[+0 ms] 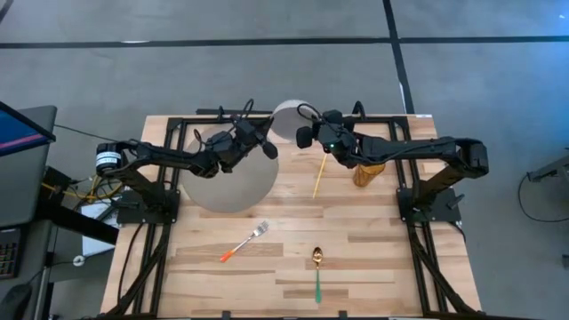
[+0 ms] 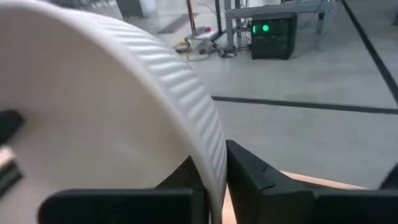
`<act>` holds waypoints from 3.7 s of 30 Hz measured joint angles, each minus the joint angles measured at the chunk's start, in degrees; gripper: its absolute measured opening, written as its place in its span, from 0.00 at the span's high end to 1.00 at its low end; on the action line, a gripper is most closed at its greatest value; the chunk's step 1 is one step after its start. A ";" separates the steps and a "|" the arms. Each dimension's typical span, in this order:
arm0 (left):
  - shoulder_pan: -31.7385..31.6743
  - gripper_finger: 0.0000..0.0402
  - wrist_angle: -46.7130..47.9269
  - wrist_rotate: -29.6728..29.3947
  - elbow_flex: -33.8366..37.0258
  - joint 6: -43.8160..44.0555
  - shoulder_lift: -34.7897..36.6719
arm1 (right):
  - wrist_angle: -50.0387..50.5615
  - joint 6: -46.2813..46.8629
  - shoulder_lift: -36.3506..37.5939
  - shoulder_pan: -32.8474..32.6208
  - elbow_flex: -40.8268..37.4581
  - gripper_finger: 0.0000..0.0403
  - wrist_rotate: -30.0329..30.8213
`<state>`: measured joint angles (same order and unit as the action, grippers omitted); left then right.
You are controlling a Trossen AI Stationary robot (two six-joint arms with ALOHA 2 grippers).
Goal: Pick & Place Utensil
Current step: Put the gray bowl on the gray mat, then put the orange fork into the gray bowl on the gray mat
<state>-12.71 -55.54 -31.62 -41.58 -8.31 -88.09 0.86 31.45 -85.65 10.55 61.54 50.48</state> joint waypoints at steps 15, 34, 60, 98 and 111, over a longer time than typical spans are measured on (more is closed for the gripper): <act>-0.59 0.97 0.57 -3.48 0.02 -3.57 0.07 | -5.34 -6.02 0.02 -0.28 -0.09 0.73 -5.50; -0.88 0.98 3.61 -9.28 0.15 -11.10 -0.11 | -5.92 -14.72 0.11 -1.47 0.02 0.43 -5.65; -0.44 0.97 80.93 0.46 0.11 19.77 42.16 | -1.09 -26.04 0.19 -14.45 0.04 0.42 -5.47; -9.29 0.90 106.94 21.60 0.11 29.53 24.91 | 2.21 -26.02 0.26 -14.15 0.04 0.42 -5.49; -9.27 0.78 106.09 19.63 0.11 26.35 25.49 | 2.16 -26.02 0.26 -14.17 0.04 0.42 -5.51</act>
<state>-21.98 50.55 -11.99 -41.47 18.04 -62.61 3.02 5.43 -85.38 -3.62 61.58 44.97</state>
